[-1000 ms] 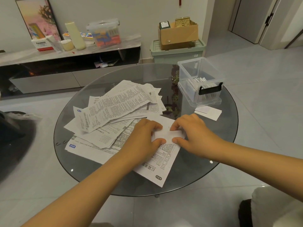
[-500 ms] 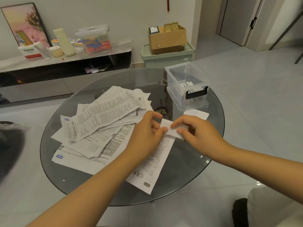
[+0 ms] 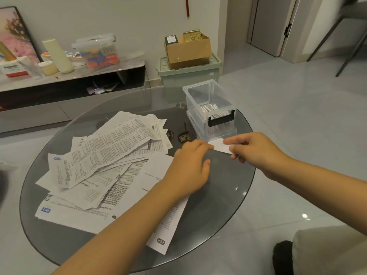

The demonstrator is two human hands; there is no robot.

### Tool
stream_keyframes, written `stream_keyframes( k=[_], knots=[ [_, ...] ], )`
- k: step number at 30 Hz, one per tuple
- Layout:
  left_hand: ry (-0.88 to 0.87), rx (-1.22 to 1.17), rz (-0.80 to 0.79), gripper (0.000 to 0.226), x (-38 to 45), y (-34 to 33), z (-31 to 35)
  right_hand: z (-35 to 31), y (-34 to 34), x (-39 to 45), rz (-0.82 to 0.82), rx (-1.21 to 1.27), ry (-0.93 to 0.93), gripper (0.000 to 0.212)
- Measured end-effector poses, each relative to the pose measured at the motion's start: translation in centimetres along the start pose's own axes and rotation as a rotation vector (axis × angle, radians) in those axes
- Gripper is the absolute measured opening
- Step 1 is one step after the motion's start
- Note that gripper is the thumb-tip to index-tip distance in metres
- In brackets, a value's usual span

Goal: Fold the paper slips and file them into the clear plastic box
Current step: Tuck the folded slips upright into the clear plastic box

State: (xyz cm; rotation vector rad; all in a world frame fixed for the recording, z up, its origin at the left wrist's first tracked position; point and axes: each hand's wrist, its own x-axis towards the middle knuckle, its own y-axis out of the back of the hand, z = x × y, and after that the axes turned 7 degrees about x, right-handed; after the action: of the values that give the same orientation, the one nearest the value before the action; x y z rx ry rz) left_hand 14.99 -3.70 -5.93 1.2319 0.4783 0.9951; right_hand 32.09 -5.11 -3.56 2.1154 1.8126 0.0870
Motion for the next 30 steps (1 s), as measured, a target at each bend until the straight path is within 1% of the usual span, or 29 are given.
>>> stream_keyframes(
  k=[3, 6, 14, 20, 23, 26, 30],
  knots=[
    [-0.028, 0.081, -0.029, 0.043, 0.4, -0.3, 0.1, -0.1, 0.1, 0.4, -0.018, -0.011, -0.033, 0.028],
    [-0.016, 0.114, -0.042, 0.045, 0.8, -0.6, 0.0, -0.1, 0.1, 0.8, -0.026, -0.023, -0.044, 0.028],
    [-0.013, 0.041, -0.021, 0.044, 0.9, -0.7, -0.4, -0.1, -0.1, 1.5, -0.009, -0.051, -0.036, 0.027],
    [-0.017, 0.074, -0.032, 0.045, 1.0, -1.0, -0.6, 0.1, -0.1, 1.8, -0.030, -0.245, 0.054, 0.030],
    [-0.011, 0.085, -0.046, 0.048, 1.0, -0.9, -0.6, 0.1, 0.0, 1.7, -0.009, -0.318, 0.097, 0.033],
    [0.000, 0.096, -0.071, 0.050, 1.1, -1.0, -0.5, 0.1, 0.0, 1.4, -0.050, -0.397, 0.136, 0.038],
    [0.006, 0.113, -0.104, 0.064, 1.3, -0.9, -0.3, -0.3, -0.4, 1.5, -0.090, -0.458, 0.131, 0.039]
  ],
)
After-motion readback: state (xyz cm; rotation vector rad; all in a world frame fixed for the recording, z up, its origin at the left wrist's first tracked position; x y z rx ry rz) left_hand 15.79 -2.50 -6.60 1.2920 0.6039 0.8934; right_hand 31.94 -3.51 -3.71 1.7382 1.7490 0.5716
